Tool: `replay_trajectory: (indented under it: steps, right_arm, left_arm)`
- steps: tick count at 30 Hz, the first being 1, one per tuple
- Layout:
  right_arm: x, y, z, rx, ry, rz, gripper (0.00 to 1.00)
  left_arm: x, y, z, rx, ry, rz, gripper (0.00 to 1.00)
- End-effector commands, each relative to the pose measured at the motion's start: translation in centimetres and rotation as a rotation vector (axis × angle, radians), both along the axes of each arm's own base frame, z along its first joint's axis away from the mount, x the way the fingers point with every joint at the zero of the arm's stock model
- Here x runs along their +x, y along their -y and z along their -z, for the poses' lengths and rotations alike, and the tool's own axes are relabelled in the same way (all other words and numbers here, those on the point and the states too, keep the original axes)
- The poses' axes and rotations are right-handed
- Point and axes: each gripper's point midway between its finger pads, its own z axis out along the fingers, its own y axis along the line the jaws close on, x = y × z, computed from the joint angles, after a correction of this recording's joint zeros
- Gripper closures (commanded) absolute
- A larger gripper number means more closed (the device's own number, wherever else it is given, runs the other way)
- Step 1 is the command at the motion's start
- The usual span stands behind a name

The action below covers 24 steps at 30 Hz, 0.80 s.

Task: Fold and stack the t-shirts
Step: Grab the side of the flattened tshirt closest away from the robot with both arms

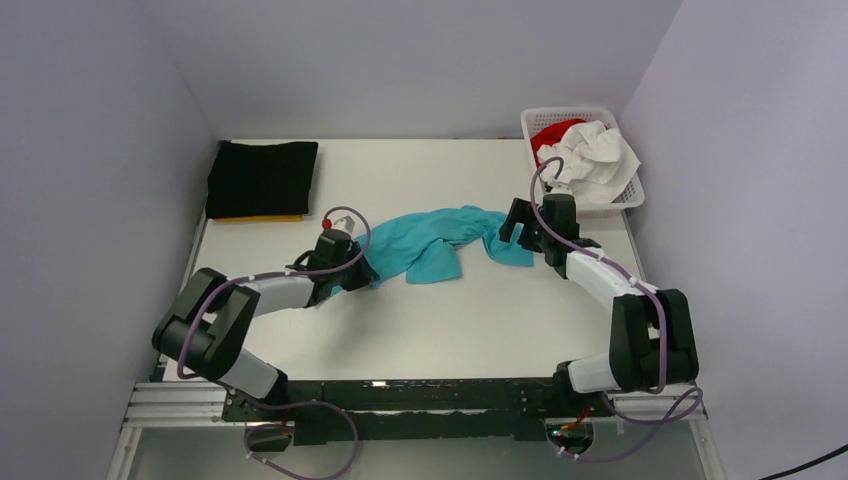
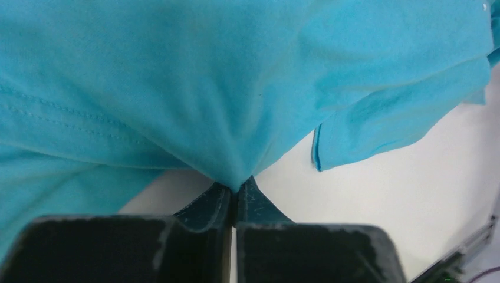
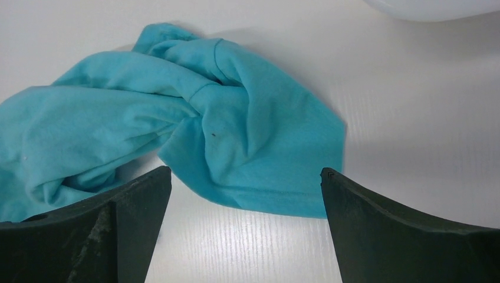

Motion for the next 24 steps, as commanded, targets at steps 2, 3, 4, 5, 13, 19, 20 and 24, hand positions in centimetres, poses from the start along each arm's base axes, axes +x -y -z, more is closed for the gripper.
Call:
replay_trajectory:
  steps: [2, 3, 4, 5, 13, 19, 20, 24]
  right_arm:
    - [0.7, -1.0, 1.4, 0.016, -0.029, -0.018, 0.05]
    - [0.8, -1.5, 1.8, 0.018, -0.041, -0.035, 0.07]
    - [1.1, -1.8, 1.9, 0.017, -0.049, -0.046, 0.10]
    - [1.4, -2.3, 2.3, 0.013, -0.059, -0.060, 0.12]
    - [4.1, -4.6, 5.5, -0.008, -0.108, -0.059, 0.40]
    - [5.1, -2.9, 5.4, -0.086, -0.087, 0.034, 1.00]
    - [5.1, -2.4, 4.5, -0.100, -0.066, 0.053, 1.00]
    - [4.7, -1.3, -2.7, -0.122, 0.098, 0.070, 1.00]
  left_arm:
    - [0.0, 1.8, -0.8, -0.066, 0.017, 0.014, 1.00]
    - [-0.1, 1.8, -1.2, -0.075, 0.031, 0.012, 1.00]
    - [-0.1, 1.8, -1.5, -0.081, 0.045, 0.011, 1.00]
    - [-0.2, 1.7, -1.9, -0.085, 0.061, 0.009, 1.00]
    - [-0.7, 0.8, -5.5, -0.107, 0.205, 0.017, 1.00]
    - [0.1, -1.0, -10.8, -0.085, 0.376, -0.035, 1.00]
    - [0.0, -1.2, -11.8, -0.080, 0.398, -0.033, 1.00]
    - [0.7, -3.2, -18.2, -0.040, 0.560, -0.098, 1.00]
